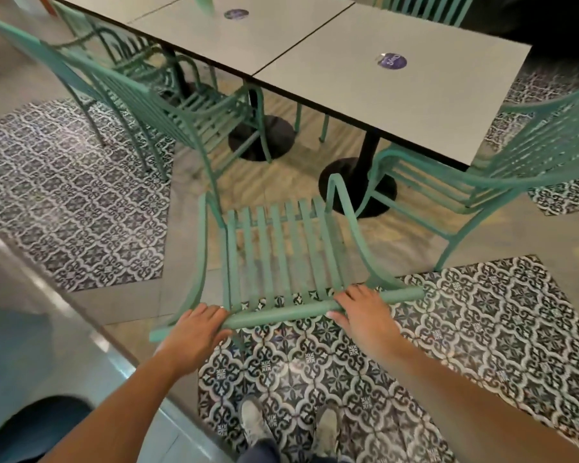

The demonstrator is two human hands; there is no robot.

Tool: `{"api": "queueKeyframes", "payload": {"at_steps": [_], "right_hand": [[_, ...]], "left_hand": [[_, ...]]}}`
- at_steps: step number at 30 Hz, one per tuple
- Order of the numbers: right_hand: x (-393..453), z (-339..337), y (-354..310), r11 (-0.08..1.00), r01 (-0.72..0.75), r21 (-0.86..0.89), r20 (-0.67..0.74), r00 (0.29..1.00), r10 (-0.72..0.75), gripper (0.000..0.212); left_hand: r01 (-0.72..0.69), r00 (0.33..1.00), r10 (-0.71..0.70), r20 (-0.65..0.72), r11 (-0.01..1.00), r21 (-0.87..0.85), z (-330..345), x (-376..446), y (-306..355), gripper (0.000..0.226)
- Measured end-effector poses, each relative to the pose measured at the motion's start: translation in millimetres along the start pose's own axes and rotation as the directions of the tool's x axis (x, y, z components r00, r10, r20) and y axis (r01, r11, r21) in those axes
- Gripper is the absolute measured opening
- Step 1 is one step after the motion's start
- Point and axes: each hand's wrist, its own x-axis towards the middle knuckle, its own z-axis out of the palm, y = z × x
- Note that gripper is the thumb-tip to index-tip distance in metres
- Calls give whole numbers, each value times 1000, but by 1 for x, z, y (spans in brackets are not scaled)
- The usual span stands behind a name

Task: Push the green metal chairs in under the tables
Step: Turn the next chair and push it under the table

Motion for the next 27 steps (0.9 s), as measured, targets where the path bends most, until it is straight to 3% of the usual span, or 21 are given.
{"api": "queueKeyframes", "payload": {"at_steps": [6,9,13,18,27], "right_hand": [[1,7,-49,994,-76,79,-1,997,77,49],[7,13,-73,985,-127,113,-18,991,130,53],[17,20,-99,973,-191,128,-16,981,194,50],[29,26,-126,961,-233,152,-53,969,243,47],[77,27,-160,959,-189,210,-144,964,222,46]], "left_hand": [[-61,996,60,62,998,16,-11,4,-55,62],[-100,995,99,16,994,39,-23,11,-81,58],[-207,969,221,-114,971,121,-37,25,-111,37],[-247,949,279,-150,948,199,-46,42,-143,27],[22,1000,-21,-7,961,274,-72,74,-194,38]]}}
